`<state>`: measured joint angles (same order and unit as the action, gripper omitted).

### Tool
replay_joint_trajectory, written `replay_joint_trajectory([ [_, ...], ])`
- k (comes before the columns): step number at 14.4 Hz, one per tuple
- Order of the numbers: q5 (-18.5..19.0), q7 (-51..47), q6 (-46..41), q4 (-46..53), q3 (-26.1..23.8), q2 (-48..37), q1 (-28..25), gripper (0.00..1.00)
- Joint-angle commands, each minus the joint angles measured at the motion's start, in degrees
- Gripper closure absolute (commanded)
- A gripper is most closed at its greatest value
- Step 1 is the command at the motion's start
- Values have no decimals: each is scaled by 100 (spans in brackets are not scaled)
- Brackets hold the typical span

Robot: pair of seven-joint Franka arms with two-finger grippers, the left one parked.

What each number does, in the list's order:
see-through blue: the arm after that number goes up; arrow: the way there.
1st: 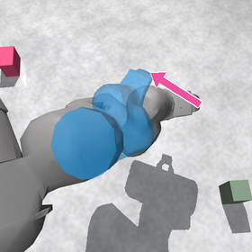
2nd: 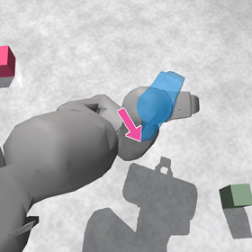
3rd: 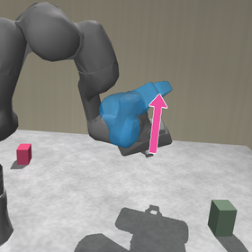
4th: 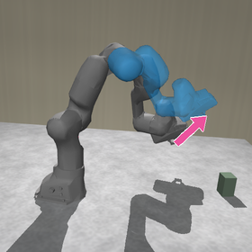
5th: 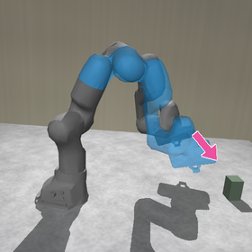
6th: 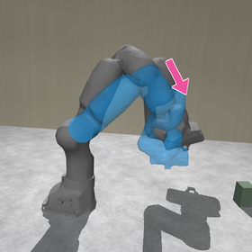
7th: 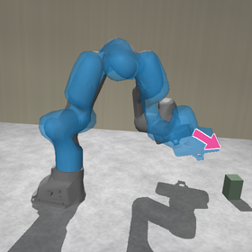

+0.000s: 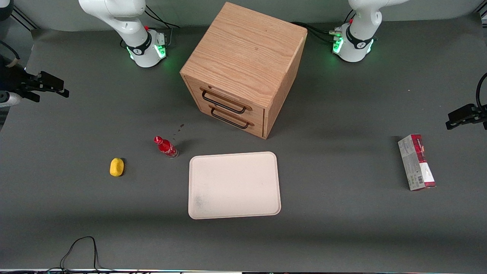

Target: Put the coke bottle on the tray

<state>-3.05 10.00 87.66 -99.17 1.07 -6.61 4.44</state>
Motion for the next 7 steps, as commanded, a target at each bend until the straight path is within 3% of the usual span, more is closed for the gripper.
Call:
replay_joint_trajectory([
  [1,251,-112,-144,364,-54,240,4,0],
  [7,279,-243,-118,329,-150,187,154,0],
])
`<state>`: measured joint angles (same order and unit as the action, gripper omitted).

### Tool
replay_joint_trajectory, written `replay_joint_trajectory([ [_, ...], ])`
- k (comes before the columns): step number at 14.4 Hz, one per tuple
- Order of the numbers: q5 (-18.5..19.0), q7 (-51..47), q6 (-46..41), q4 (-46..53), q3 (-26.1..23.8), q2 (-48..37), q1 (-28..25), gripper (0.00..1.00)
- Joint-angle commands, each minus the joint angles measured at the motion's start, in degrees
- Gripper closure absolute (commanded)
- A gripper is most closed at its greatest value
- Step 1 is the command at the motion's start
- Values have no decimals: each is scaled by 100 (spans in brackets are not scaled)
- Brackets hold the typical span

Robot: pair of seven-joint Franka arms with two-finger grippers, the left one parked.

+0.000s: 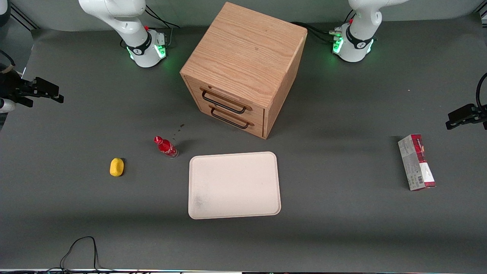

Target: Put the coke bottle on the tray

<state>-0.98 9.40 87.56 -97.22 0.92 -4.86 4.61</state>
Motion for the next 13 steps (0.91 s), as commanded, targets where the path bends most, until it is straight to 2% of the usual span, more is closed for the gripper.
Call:
replay_joint_trajectory([
  [1,71,-201,-81,133,-171,11,180,0],
  [10,10,-298,-151,185,-329,37,119,0],
  [12,1,-420,-151,212,-644,46,119,0],
  [13,1,-787,-151,281,-846,81,119,0],
])
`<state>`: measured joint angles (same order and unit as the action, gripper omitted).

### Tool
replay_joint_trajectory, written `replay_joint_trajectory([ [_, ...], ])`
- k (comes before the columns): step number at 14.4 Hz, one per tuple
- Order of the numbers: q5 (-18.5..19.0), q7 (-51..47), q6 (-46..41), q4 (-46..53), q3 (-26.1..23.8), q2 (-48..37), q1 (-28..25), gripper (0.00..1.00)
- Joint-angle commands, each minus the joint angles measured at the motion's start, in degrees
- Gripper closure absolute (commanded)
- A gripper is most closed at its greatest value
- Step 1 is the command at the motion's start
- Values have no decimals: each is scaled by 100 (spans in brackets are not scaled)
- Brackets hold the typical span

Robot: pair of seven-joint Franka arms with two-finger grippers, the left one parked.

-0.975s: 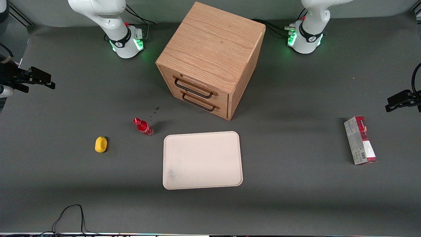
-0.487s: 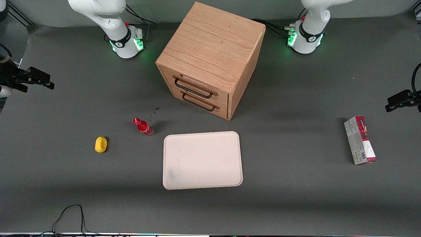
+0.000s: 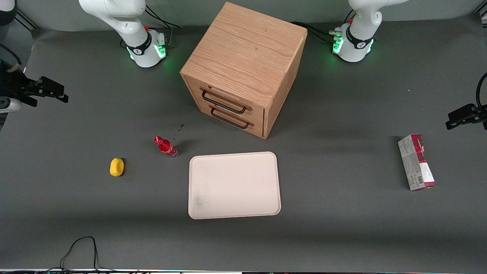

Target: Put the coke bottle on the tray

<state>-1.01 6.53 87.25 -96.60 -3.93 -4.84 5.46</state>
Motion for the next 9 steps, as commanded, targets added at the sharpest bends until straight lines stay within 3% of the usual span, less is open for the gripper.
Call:
replay_joint_trajectory([
  [1,4,-852,-129,359,-615,176,43,0],
  [6,-48,-2330,-708,1204,-1724,695,52,0],
  [9,-303,-2446,-727,1039,-1752,695,-18,0],
])
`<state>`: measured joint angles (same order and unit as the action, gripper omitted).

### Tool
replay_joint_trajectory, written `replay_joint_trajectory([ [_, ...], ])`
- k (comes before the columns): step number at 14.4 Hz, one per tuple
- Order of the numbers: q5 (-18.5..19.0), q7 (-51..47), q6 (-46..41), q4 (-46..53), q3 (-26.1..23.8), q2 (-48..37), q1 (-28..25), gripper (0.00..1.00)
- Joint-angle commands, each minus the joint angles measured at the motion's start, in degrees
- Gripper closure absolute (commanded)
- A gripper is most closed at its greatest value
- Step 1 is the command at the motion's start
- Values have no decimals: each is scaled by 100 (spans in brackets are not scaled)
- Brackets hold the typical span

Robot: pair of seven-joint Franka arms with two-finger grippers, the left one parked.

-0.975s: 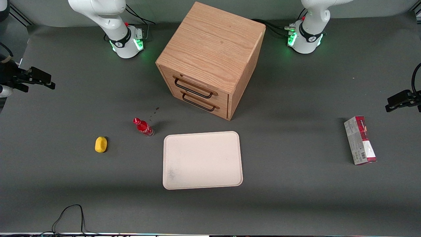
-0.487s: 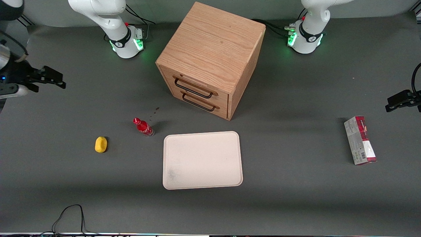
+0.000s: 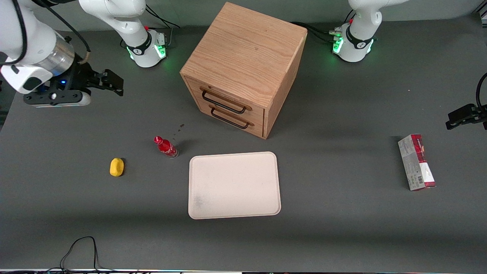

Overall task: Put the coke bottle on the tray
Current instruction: 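Move the open right gripper over the red Coca-Cola bottle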

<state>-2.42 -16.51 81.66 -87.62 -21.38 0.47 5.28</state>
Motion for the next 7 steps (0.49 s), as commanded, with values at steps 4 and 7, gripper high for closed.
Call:
replay_joint_trajectory([
  [4,-162,-134,663,-667,2,182,-18,0],
  [7,-153,-125,1779,-1554,2,270,-71,0],
])
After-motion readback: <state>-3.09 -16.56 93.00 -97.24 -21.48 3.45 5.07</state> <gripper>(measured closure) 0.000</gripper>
